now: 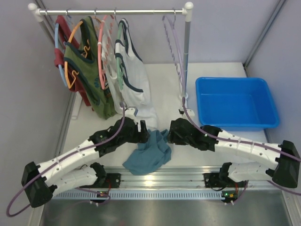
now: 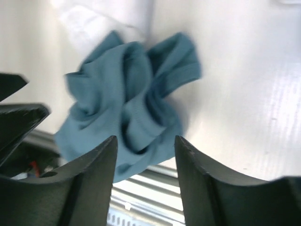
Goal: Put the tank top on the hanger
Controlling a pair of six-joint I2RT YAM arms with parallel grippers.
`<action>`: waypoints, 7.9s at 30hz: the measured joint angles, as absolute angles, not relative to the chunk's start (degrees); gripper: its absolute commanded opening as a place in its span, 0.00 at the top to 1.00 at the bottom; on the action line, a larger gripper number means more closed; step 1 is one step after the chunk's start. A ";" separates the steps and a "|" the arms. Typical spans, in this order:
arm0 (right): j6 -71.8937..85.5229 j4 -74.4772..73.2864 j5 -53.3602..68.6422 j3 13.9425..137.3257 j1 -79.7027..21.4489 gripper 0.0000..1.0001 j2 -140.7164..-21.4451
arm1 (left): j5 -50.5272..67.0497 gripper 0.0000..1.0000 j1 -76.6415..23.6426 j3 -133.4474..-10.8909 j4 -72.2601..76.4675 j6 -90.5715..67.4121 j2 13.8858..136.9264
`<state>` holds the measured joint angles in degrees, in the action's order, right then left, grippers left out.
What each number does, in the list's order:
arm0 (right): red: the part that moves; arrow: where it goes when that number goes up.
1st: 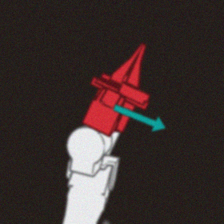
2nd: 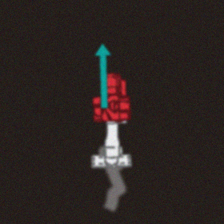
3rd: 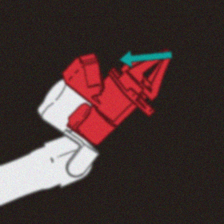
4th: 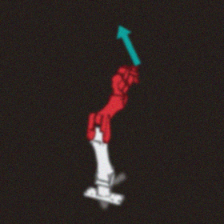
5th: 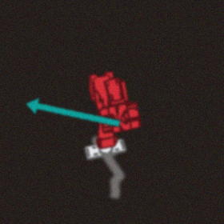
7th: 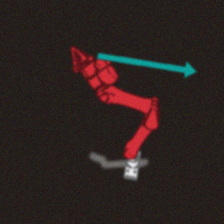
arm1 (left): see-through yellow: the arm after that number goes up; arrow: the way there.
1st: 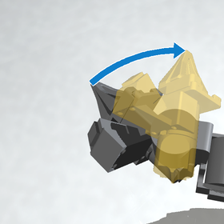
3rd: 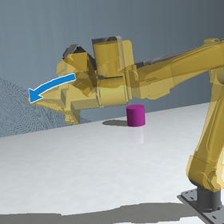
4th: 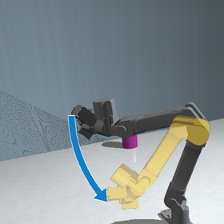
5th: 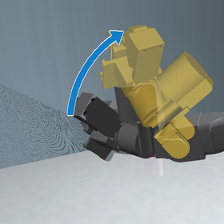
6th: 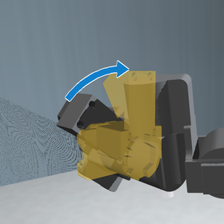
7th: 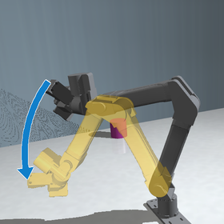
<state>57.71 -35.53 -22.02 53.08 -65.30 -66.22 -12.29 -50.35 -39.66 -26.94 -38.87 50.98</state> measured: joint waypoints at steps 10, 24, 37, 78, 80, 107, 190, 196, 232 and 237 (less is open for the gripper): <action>54.83 -30.41 -17.08 45.63 -52.14 0.55 -68.88 | -8.80 0.22 -50.35 -41.39 -17.08 -36.07 71.07; 51.46 -20.01 -10.44 45.34 -50.13 0.59 -81.82 | -10.55 0.85 -50.35 -45.39 -14.17 -33.10 82.19; 50.89 -15.68 -11.42 45.25 -50.11 1.00 -88.60 | -14.24 1.00 -50.35 -45.56 -18.57 -32.56 74.78; 38.57 -51.07 -37.87 99.29 -51.83 1.00 -57.01 | -29.76 1.00 -50.35 -94.98 -38.79 -17.26 63.44; 36.36 -51.35 -38.02 102.59 -51.86 1.00 -58.61 | -29.93 1.00 -50.35 -97.71 -38.72 -15.94 64.82; 54.04 -38.04 -23.70 34.57 -59.37 1.00 -44.47 | -13.23 0.98 -50.63 -35.99 -28.58 -39.09 54.28; 5.32 -55.33 -11.79 135.87 -34.76 0.41 -98.37 | -3.64 0.44 -54.28 -52.99 -28.86 -36.25 52.23; 4.45 -54.94 -12.16 135.90 -34.74 0.48 -99.61 | -3.64 0.44 -54.28 -52.93 -29.19 -35.99 52.10; 1.45 -54.28 -16.67 135.90 -35.18 1.00 -100.01 | -3.70 0.44 -54.28 -52.69 -30.70 -36.53 49.76; 1.21 -52.69 -16.99 135.83 -35.68 1.00 -100.01 | -3.70 0.44 -54.28 -52.66 -30.76 -36.53 49.76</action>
<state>1.21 -52.69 -16.99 135.83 -35.68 -100.01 -3.70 -54.28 -52.66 -30.76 -36.53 49.76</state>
